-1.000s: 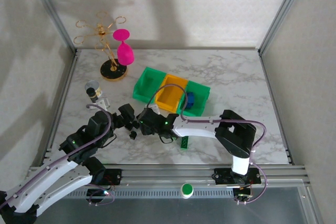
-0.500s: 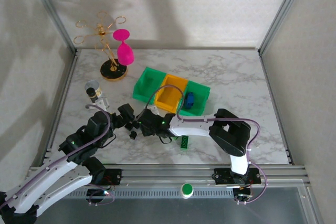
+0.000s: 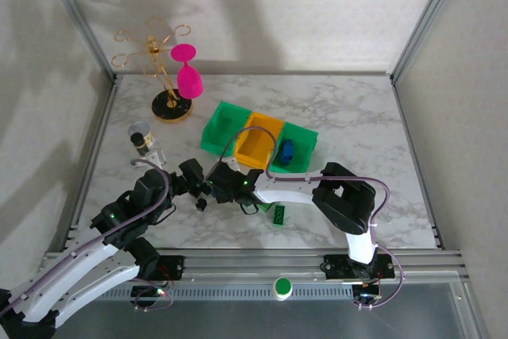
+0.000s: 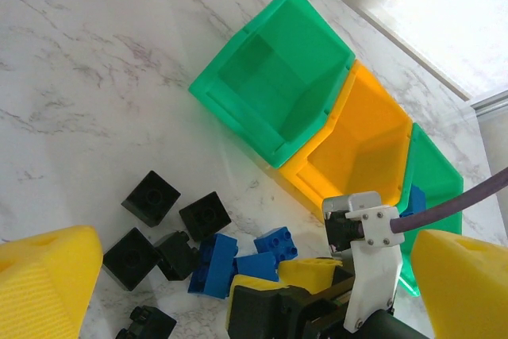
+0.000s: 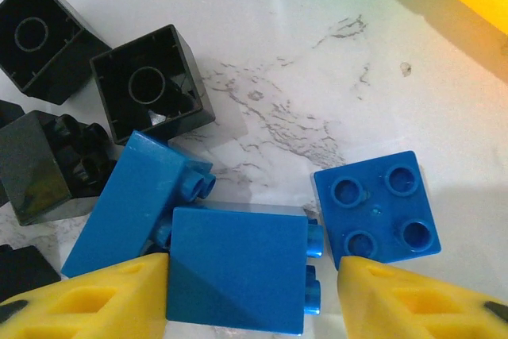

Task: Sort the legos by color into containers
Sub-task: Pick up the lego from the center of the table.

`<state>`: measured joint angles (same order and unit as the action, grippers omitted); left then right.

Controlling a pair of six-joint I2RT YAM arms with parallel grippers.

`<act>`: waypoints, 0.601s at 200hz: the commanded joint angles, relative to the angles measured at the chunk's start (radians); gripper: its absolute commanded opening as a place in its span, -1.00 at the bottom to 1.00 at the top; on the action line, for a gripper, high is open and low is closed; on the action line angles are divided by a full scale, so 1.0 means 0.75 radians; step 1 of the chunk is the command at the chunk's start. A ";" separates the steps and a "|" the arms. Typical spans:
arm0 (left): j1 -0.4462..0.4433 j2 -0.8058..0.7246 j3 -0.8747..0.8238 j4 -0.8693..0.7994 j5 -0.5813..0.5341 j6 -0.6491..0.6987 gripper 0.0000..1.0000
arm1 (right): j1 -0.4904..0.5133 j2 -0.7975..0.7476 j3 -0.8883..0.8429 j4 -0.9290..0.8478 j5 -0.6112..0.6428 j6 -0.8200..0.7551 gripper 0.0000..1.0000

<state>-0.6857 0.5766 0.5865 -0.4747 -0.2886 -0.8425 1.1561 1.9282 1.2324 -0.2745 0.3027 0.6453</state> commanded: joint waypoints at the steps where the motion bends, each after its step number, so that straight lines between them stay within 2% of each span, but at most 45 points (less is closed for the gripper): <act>1: -0.002 0.008 0.000 0.009 -0.010 -0.020 0.99 | -0.015 0.031 0.022 -0.041 0.016 -0.007 0.12; 53: -0.002 0.016 0.003 0.017 -0.010 -0.016 0.99 | -0.015 -0.030 -0.003 -0.045 0.009 -0.004 -0.06; 120: -0.002 0.013 0.018 0.018 0.001 -0.015 0.99 | -0.012 -0.263 -0.133 -0.032 -0.005 0.051 -0.09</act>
<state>-0.6857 0.5900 0.5865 -0.4725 -0.2882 -0.8421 1.1542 1.8267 1.1648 -0.2859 0.2935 0.6548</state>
